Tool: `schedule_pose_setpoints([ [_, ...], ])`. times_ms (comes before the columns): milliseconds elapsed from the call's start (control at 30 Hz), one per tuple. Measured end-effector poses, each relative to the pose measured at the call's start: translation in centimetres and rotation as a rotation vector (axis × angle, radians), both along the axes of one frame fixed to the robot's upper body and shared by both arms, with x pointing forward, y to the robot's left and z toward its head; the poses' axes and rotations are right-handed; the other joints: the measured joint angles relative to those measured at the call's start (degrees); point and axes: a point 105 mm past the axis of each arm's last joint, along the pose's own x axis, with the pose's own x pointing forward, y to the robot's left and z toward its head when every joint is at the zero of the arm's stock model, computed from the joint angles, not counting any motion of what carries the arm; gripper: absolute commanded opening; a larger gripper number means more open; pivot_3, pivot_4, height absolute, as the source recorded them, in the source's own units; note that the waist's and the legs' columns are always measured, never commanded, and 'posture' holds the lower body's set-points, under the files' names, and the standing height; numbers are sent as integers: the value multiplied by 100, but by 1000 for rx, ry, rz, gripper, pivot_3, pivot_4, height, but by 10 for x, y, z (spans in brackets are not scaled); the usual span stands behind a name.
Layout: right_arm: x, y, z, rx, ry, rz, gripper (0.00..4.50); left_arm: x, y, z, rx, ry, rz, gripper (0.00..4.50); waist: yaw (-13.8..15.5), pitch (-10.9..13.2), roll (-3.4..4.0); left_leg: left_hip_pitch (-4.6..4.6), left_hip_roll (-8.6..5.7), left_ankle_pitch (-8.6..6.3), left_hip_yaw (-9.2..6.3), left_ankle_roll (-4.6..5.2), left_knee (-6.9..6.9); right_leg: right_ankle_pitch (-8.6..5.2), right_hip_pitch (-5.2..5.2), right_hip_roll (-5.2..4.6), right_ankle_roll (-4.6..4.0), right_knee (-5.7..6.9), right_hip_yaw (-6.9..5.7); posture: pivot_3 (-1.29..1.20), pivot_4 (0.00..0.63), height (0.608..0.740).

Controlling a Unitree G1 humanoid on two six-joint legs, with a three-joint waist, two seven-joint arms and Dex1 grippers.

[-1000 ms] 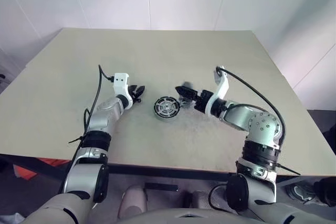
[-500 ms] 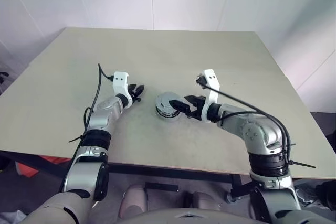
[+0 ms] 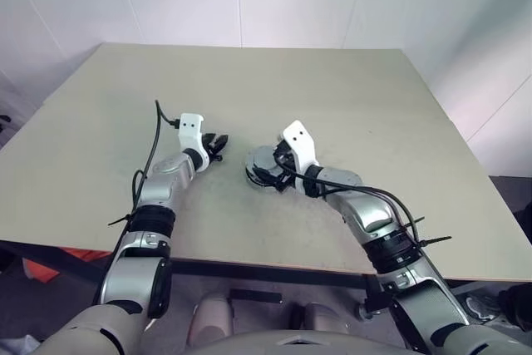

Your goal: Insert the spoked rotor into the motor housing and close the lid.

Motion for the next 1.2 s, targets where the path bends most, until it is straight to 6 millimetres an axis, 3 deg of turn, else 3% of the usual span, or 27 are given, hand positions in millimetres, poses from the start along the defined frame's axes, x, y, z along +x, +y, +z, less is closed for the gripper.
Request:
schedule_pose_setpoints([
  [133, 0, 3, -1, 2, -2, 13, 4481, 0, 1, 0, 2, 0, 1, 2094, -1, 0, 0, 3, 1, 0, 0, 1, 1, 0, 3, 0, -1, 1, 0, 0, 0, 740],
  [300, 0, 2, -2, -1, -4, 21, 3117, 0, 1, 0, 2, 0, 2, 2094, -2, -1, -1, 8, 1, -1, 0, 2, 5, 0, 9, 0, -2, 2, 0, 0, 0, 740],
  [700, -11, -2, 9, 47, 6, 72, 3118, 0, -1, 0, 5, 0, -3, 2094, 2, 0, -1, 3, 2, -4, 0, 9, 10, 0, 6, 0, -3, 2, 0, 0, 0, 740],
  [1200, -17, -2, -1, 4, 28, 108, 3118, -3, 0, -4, 9, 6, 0, 2094, 0, 0, -1, 4, 3, -4, 0, 9, 11, 0, 6, 0, -3, 3, 0, 0, 0, 740],
])
